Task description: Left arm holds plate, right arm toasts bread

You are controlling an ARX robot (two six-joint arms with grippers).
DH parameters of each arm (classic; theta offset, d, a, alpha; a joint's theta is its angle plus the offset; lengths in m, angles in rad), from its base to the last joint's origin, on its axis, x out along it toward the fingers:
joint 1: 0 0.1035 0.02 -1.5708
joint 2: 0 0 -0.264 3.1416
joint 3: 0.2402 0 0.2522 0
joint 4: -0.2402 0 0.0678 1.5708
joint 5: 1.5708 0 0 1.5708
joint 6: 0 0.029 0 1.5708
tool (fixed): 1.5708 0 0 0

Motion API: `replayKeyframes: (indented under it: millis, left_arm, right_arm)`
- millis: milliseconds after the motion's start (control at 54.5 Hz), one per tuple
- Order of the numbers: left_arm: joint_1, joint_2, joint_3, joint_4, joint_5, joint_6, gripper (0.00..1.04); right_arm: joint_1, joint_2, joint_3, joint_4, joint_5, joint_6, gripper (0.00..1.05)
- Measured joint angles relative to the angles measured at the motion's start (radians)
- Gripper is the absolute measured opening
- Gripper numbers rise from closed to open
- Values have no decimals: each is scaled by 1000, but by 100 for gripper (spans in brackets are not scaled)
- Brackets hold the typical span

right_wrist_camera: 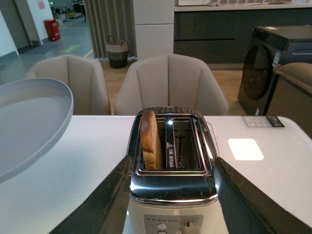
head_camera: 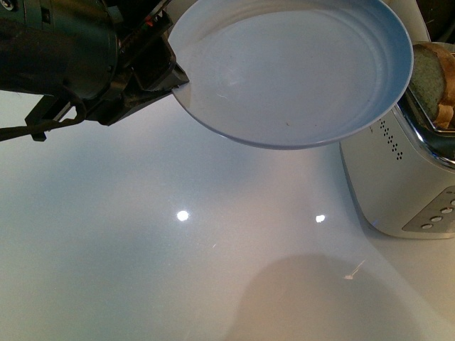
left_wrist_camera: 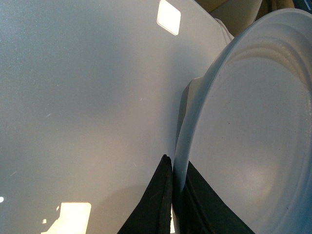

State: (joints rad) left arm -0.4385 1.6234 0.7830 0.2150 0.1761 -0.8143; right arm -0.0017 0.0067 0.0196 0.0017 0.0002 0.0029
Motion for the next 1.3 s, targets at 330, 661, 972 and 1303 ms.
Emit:
replayKeyframes:
  millis: [330, 661, 972, 1303]
  left_arm:
    - [0, 0, 0, 0, 0, 0, 3]
    - [0, 0, 0, 0, 0, 0, 3]
    - [-19, 2, -65, 222, -221, -84, 3]
    - [82, -16, -96, 353, -278, -163, 3]
  right_arm:
    - [0, 0, 0, 0, 0, 0, 96]
    - [0, 0, 0, 0, 0, 0, 96]
    - [0, 0, 0, 0, -1, 0, 96]
    - [0, -1, 0, 0, 0, 0, 96]
